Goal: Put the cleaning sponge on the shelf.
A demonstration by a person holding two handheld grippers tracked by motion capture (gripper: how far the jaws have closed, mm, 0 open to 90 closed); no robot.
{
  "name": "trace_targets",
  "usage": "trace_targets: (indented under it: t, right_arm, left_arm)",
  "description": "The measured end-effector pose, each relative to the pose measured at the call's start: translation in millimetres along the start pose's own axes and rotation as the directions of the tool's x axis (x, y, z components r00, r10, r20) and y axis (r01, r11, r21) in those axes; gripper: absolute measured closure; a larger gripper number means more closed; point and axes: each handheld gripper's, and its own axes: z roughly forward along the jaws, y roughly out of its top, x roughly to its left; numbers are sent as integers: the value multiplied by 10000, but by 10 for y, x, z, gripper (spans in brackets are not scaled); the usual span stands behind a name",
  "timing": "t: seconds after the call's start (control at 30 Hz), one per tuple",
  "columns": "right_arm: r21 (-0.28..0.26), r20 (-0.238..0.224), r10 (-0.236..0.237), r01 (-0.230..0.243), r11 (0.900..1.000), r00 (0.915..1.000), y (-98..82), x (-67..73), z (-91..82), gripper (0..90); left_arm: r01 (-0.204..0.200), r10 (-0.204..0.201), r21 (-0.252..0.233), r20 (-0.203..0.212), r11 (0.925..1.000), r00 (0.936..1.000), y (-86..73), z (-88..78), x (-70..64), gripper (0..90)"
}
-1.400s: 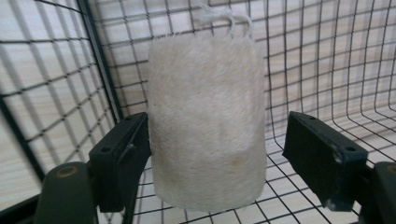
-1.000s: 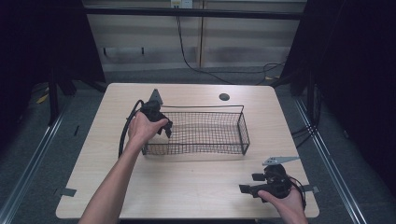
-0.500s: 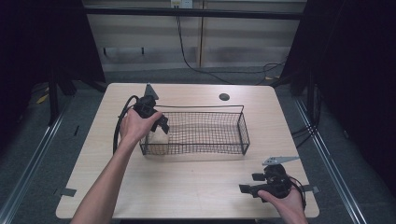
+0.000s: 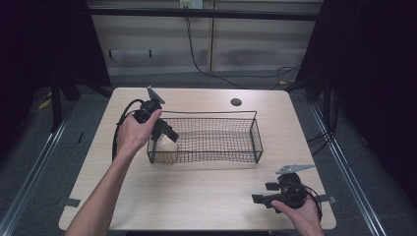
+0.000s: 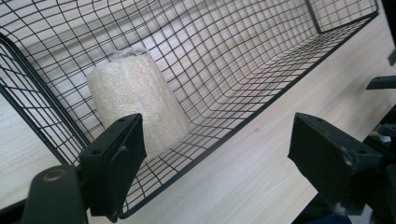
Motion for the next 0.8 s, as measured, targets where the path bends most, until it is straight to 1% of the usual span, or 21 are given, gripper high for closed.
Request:
trace_targets:
  t: [0.07,0.1,0.13,0.3,0.33,0.4,0.47,0.5,0.53,0.57,0.6,0.67,0.7,0.73,0.77,0.8]
  right_arm:
    - [-6,-8,-11,11,10000,10000,0,-2,-1,198]
    - [3,10,23,-23,10000,10000,-1,1,-3,198]
    - [7,1,16,-16,10000,10000,-1,1,-4,198]
    - [12,20,22,-22,10000,10000,0,1,-1,198]
    - [-3,11,9,-9,10000,10000,1,0,0,198]
    - [10,9,3,-3,10000,10000,2,-3,-1,197]
    - [13,5,11,-11,10000,10000,3,-6,0,197]
    - [14,8,5,-5,10000,10000,3,-4,0,197]
    - [7,15,-5,5,10000,10000,2,-2,-1,197]
    - [-3,27,18,-18,10000,10000,0,1,-2,197]
    - [2,18,22,-22,10000,10000,-1,1,-6,197]
    - [-38,11,22,-22,10000,10000,-3,-3,-6,197]
    - [-25,8,49,-49,10000,10000,-2,-4,-5,196]
    - [-22,10,43,-43,10000,10000,-2,-3,-5,196]
    - [-28,14,51,-51,10000,10000,-2,1,-6,196]
    - [-33,6,42,-42,10000,10000,-3,1,-5,196]
  left_arm:
    - [-206,206,-49,60,9998,9998,-25,-19,-5,184]
    - [-247,248,-108,54,9996,9997,-40,-29,-7,184]
    - [-304,306,-205,134,9993,9994,-56,-36,-7,184]
    - [-593,599,-250,254,9979,9979,-127,-79,-4,184]
    - [-515,528,-383,336,9979,9980,-143,-90,-12,185]
    - [-702,718,-420,376,9966,9967,-168,-115,-9,185]
    - [-937,962,-530,468,9942,9943,-194,-147,-12,185]
    - [-1136,1181,-738,601,9908,9912,-212,-161,-18,185]
    - [-1412,1474,-808,771,9867,9861,-231,-185,-8,184]
    - [-1461,1533,-915,775,9850,9851,-253,-195,-9,184]
    - [-1426,1508,-1019,770,9845,9856,-276,-195,-18,184]
    - [-1552,1639,-1078,768,9820,9835,-327,-198,-19,184]
    - [-1673,1759,-1059,778,9802,9813,-345,-204,-13,183]
    - [-1661,1753,-1087,808,9801,9812,-370,-206,-8,183]
    - [-1804,1897,-1090,820,9775,9784,-392,-213,7,183]
    - [-1791,1887,-1133,803,9773,9787,-418,-213,11,184]
